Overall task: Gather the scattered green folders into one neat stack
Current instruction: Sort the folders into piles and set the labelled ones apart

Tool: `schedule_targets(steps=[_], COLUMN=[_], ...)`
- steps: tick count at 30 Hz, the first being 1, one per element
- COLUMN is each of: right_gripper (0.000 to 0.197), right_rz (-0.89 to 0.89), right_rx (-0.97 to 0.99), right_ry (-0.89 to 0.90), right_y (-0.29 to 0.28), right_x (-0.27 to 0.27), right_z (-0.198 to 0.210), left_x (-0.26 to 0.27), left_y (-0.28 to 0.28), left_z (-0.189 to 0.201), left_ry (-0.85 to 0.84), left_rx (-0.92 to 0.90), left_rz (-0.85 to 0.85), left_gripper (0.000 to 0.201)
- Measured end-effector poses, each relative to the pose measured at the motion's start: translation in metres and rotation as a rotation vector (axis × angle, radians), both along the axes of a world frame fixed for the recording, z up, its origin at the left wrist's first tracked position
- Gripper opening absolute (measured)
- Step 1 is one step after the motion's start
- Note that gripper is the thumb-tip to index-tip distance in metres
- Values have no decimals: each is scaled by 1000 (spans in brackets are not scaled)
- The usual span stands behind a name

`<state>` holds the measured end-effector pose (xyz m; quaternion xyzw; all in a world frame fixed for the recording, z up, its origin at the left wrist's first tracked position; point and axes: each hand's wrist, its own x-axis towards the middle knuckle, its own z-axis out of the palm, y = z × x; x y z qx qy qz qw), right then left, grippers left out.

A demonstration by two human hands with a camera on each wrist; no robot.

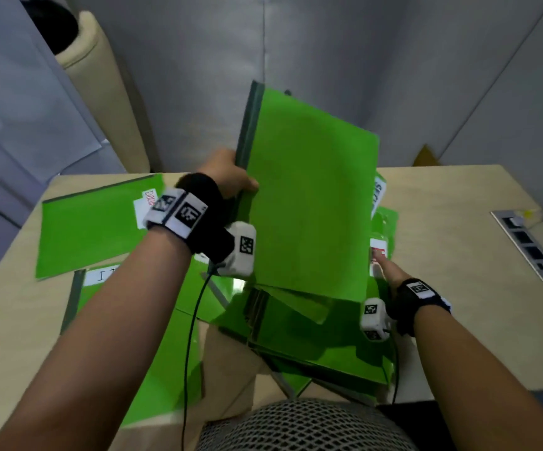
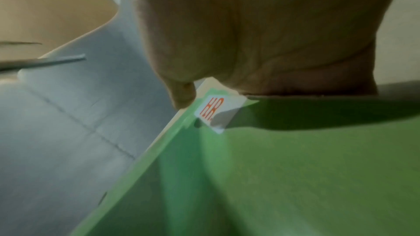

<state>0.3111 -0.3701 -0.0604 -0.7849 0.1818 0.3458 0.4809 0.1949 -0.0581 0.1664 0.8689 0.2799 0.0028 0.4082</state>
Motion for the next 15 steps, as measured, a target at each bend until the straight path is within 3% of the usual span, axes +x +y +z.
schedule_targets(steps=[2,5,7,10,13,15], right_gripper=[87,121,134,125,141,138], right_rz=[-76,-89,-83,-68,-2,24], right_rx=[68,110,129,112,36,37], right_ry=[-14,41,66,72,121,112], right_y=[2,1,-2,9,9,3], right_x=[-6,-15,-14,-29,-29,-21], right_z=[8,12,6,38,39,26], left_x=[3,-5,-15,-26,-29,-25], left_y=[-13,-25,-23,-13,-11,-10], left_z=[-47,-114,-144,-165,-170,-172], left_ry=[56,265,373,391,339,305], left_rx=[-71,-50,-53,-49,-47,-53], left_rz=[-16,17,35,37,40,49], left_gripper=[45,54,57,58,63,65])
